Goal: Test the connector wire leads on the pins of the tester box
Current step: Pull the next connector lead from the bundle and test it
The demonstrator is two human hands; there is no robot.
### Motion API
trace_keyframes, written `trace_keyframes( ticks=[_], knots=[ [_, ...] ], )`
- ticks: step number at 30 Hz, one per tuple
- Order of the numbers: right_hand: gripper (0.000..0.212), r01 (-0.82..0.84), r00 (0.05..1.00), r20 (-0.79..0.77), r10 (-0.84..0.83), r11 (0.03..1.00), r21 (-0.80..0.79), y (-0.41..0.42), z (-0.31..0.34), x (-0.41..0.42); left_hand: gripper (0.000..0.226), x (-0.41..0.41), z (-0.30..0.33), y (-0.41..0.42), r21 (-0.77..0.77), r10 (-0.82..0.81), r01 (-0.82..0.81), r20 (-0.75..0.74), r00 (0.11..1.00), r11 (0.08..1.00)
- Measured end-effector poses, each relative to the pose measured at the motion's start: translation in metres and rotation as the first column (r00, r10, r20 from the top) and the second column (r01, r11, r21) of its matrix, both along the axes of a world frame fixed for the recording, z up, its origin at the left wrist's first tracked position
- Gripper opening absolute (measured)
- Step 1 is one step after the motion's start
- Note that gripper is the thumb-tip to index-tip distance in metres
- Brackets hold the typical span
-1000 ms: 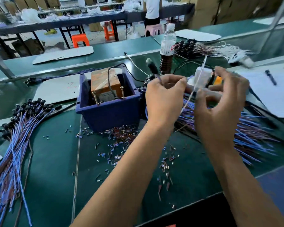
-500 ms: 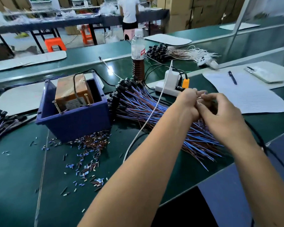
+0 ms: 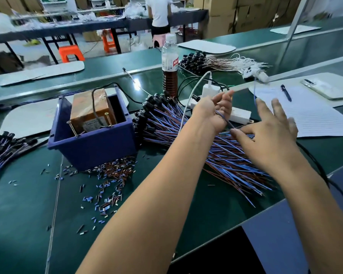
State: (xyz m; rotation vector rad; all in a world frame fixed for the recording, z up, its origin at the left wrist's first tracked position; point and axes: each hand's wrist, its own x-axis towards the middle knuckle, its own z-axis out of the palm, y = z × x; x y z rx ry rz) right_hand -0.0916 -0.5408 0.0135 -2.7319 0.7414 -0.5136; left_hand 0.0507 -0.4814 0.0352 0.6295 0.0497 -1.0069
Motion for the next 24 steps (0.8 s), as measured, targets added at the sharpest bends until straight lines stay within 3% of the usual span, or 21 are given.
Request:
trace_keyframes(
  ticks=[3,5,8,10,12,14,16,18,24],
  knots=[
    [0.022,0.009,0.998,0.061,-0.005,0.998,-0.057,-0.007,-0.003,-0.001,0.028,0.006,-0.006,0.007,0.107,0.172,-0.171,0.006,0.985,0.979],
    [0.017,0.026,0.996,0.088,-0.019,0.996,-0.086,-0.011,-0.004,-0.002,0.028,0.012,-0.010,0.012,0.180,0.192,-0.197,0.046,0.980,0.964],
    [0.014,0.075,0.993,0.100,-0.064,0.991,-0.113,-0.017,-0.006,-0.004,0.046,0.017,-0.018,0.023,0.376,0.036,-0.116,0.213,0.976,0.919],
    [0.024,0.126,0.985,0.132,-0.109,0.984,-0.123,-0.019,-0.008,-0.005,0.046,0.013,-0.020,0.027,0.465,-0.105,-0.032,0.267,0.958,0.885],
    [0.035,0.188,0.950,0.270,-0.157,0.978,-0.091,-0.015,-0.006,-0.004,0.045,0.006,-0.021,0.026,0.461,-0.207,0.084,0.223,0.952,0.883],
    [0.033,0.226,0.900,0.405,-0.162,0.967,-0.115,-0.006,-0.003,-0.001,0.048,-0.004,-0.018,0.020,0.407,-0.224,0.146,0.152,0.963,0.902],
    [0.032,0.122,0.923,0.378,-0.065,0.984,-0.129,0.003,-0.001,0.006,0.051,-0.011,-0.014,0.011,0.350,-0.188,0.135,0.122,0.974,0.927],
    [0.034,0.007,0.955,0.297,-0.009,1.000,0.009,0.012,-0.004,0.014,0.051,-0.017,-0.010,0.005,0.343,-0.151,0.097,0.134,0.979,0.934],
    [0.020,-0.060,0.965,0.263,-0.004,0.970,0.237,0.018,-0.005,0.014,0.045,-0.014,-0.003,0.001,0.444,-0.006,-0.058,0.142,0.990,0.894]
  ],
)
